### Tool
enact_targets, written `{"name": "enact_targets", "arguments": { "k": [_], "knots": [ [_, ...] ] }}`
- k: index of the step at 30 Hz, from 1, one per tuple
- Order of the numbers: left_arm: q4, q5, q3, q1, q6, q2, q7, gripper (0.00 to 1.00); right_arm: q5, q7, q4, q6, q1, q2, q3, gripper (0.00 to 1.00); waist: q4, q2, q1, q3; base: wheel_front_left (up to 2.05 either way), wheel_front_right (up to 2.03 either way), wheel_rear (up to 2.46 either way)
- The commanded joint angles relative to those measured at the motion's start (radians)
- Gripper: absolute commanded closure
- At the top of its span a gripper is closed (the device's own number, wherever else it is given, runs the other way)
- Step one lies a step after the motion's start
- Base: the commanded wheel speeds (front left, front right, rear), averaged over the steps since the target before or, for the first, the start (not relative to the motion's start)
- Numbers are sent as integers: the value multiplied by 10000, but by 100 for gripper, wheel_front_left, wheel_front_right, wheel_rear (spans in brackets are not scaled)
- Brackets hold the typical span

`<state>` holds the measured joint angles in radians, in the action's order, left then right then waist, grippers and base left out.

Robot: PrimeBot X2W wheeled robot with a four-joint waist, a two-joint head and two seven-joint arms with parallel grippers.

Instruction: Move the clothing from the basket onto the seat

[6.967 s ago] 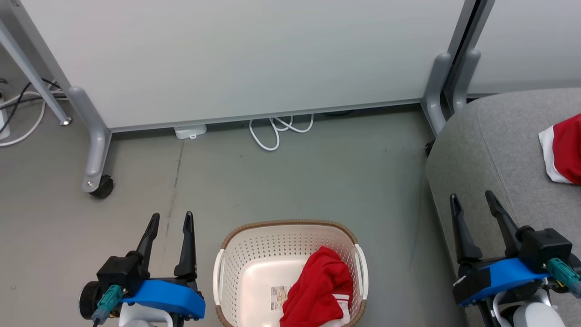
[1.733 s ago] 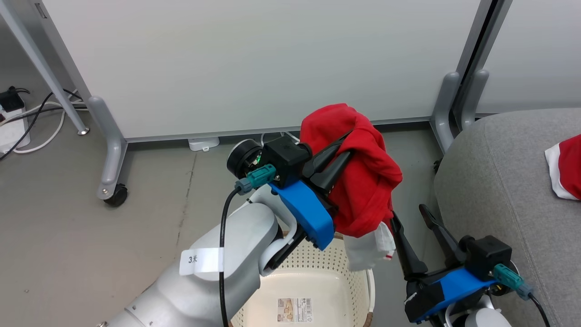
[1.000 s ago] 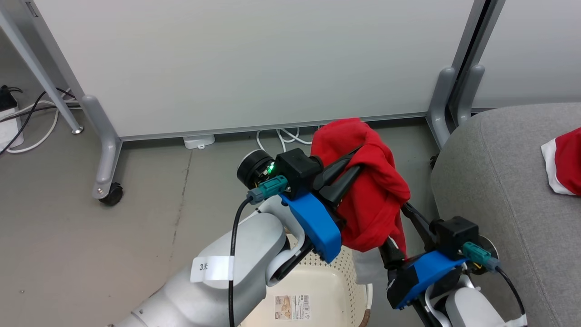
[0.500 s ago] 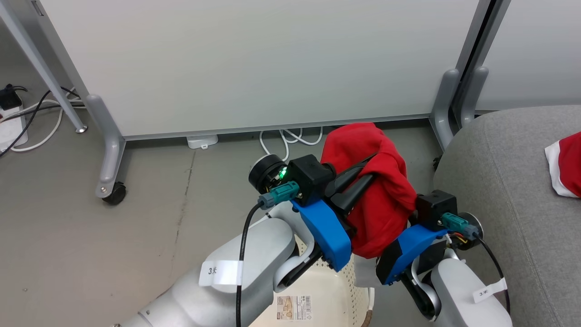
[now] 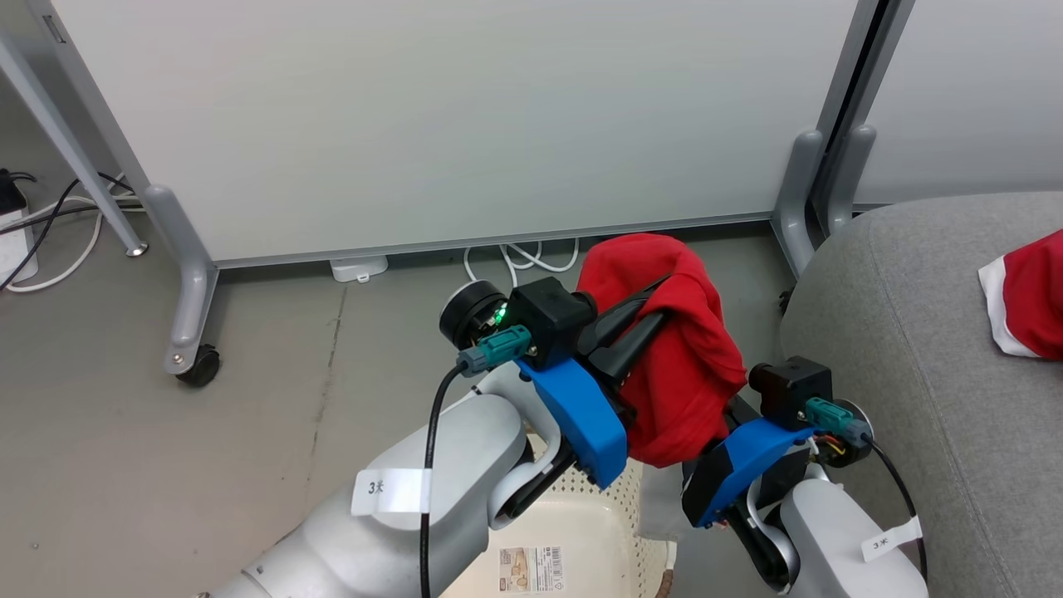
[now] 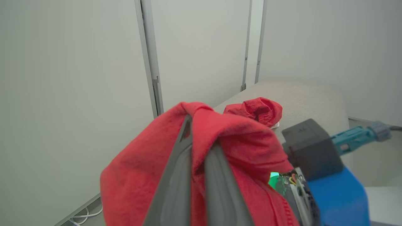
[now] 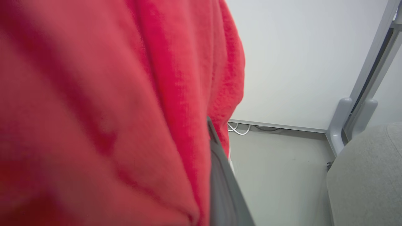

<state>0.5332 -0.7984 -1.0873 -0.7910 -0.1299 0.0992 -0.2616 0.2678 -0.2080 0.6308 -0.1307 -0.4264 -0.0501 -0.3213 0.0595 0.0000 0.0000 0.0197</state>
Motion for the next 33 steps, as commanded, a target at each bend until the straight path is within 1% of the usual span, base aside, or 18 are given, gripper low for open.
{"name": "enact_targets", "arguments": {
  "k": [1,12,13,14,15,28,33],
  "knots": [
    [28,-10,70,39,-8,51,-51,100,68,-71,85,-1,-138,-5,-39,100,-24,0,0,-18,0,0,0],
    [65,99,248,150,-8,70,-52,100,140,-255,190,-1,-162,-5,-23,100,-58,0,0,-34,0,0,0],
    [74,113,241,164,-8,73,-52,84,149,-266,197,-1,-164,-5,-23,100,-57,0,0,-40,0,0,0],
    [88,123,233,177,-8,73,-52,55,160,-274,203,-1,-167,-5,-18,100,-55,0,0,-46,0,0,0],
    [106,136,226,195,-8,76,-52,1,155,-288,210,-1,-170,-5,-17,100,-55,0,0,-53,0,0,0],
    [248,250,259,445,-8,117,-52,0,163,-376,261,-1,-144,-5,43,100,-58,0,0,-113,0,0,0],
    [110,400,489,686,-8,229,-52,0,218,-405,246,-1,-128,-5,64,100,-76,0,0,-109,0,0,0]
  ]
}}
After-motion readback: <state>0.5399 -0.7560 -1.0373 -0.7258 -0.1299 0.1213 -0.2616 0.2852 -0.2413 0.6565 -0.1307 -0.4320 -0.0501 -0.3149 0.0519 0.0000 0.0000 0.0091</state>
